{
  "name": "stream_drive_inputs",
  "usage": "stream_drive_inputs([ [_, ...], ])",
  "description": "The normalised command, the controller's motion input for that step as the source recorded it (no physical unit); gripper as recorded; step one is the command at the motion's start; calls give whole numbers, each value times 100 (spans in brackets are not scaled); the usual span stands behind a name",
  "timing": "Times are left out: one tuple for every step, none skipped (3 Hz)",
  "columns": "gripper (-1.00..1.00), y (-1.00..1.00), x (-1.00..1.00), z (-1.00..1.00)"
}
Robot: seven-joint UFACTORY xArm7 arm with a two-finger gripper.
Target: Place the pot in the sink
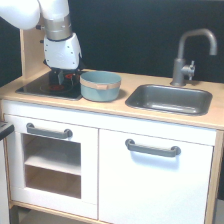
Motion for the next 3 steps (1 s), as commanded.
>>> stream_drive_inputs([
  [84,-13,16,-98],
  [79,7,1,-96],
  [100,2,30,-100],
])
